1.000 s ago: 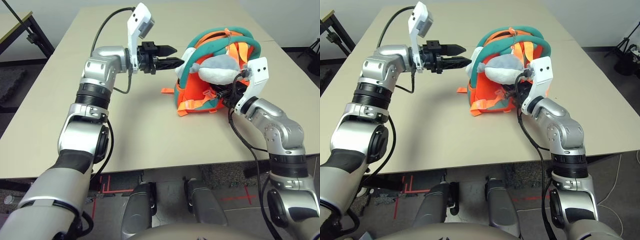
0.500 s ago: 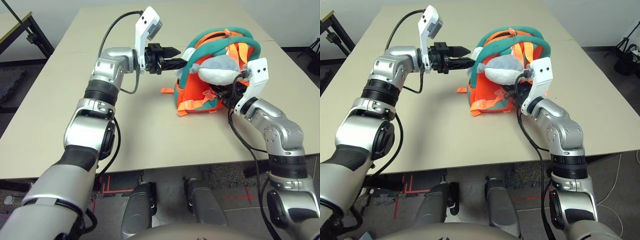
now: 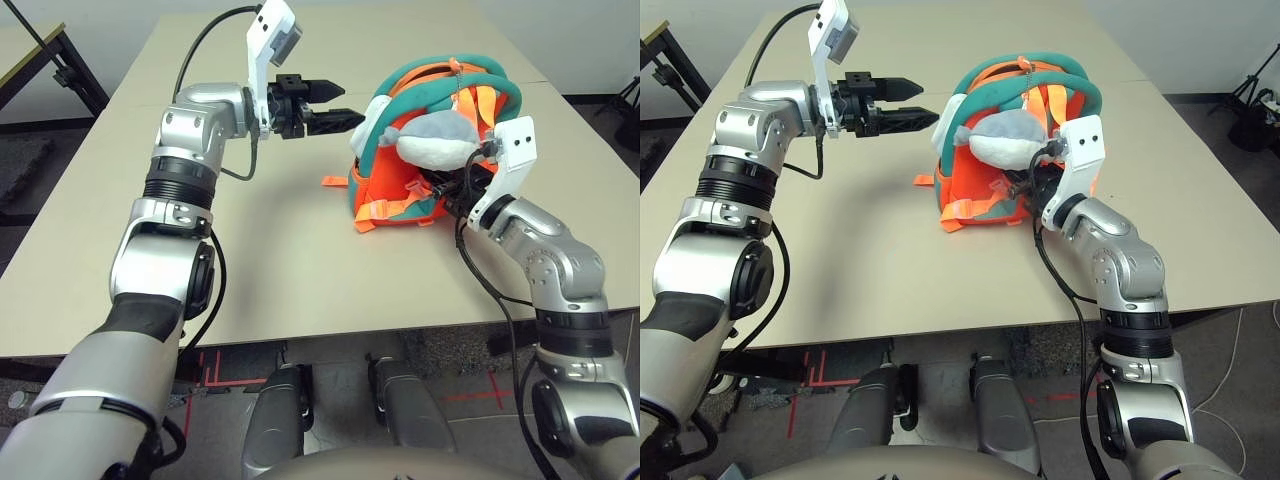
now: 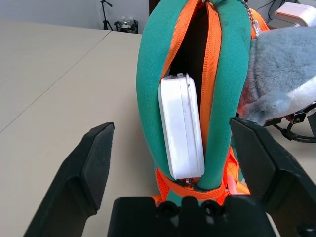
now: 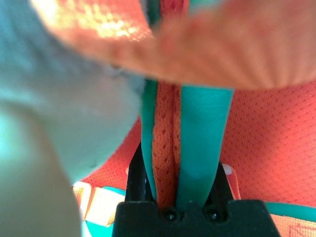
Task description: Put the pencil case into the backpack and zip it.
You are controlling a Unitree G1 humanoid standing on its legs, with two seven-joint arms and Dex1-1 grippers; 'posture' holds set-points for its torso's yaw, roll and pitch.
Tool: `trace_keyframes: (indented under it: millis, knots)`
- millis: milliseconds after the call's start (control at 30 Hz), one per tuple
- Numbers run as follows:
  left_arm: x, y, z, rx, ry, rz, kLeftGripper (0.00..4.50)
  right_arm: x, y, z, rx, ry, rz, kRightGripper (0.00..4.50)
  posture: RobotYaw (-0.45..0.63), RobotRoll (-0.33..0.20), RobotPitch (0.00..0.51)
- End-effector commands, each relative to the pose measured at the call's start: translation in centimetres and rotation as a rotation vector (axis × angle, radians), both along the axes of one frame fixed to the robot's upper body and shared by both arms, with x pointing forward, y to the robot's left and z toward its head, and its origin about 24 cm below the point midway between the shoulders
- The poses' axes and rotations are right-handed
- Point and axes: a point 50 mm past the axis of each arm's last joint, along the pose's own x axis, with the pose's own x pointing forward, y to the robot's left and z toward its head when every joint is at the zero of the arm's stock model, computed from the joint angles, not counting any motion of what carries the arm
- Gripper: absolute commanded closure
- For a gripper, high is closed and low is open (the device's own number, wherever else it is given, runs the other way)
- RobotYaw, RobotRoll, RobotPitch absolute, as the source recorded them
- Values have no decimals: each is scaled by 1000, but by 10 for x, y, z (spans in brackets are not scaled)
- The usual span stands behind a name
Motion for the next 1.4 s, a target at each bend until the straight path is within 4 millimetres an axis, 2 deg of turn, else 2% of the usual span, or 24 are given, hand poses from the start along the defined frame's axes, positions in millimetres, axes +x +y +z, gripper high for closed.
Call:
trace_keyframes:
  millis: [33,100,200,367,467,533,867,1400]
  knots:
    - [-2,-5,-2,14,6,-25,0,0,3,-15,-14,76,9,4275,-167,0,130]
    - [-3,-6,-3,15,10,-28,0,0,3,-15,-14,76,8,4275,-167,0,130]
    - [-3,-5,-5,20,22,-21,603,1,3,-15,-15,76,9,4275,-166,0,129]
    - [-3,-5,-5,27,24,-22,2527,1,3,-16,-15,77,12,4275,-164,0,129]
    - [-4,-6,-5,28,24,-29,3829,1,4,-16,-15,76,13,4275,-164,0,129]
    - [-5,-7,-7,33,29,-36,4496,1,4,-16,-15,76,12,4275,-161,0,126]
    - [-2,-22,-15,64,43,-51,4500,1,4,-16,-16,73,8,4275,-166,0,121]
    - [13,-63,-39,121,49,-15,4500,1,6,-17,-8,73,3,4275,-180,0,122]
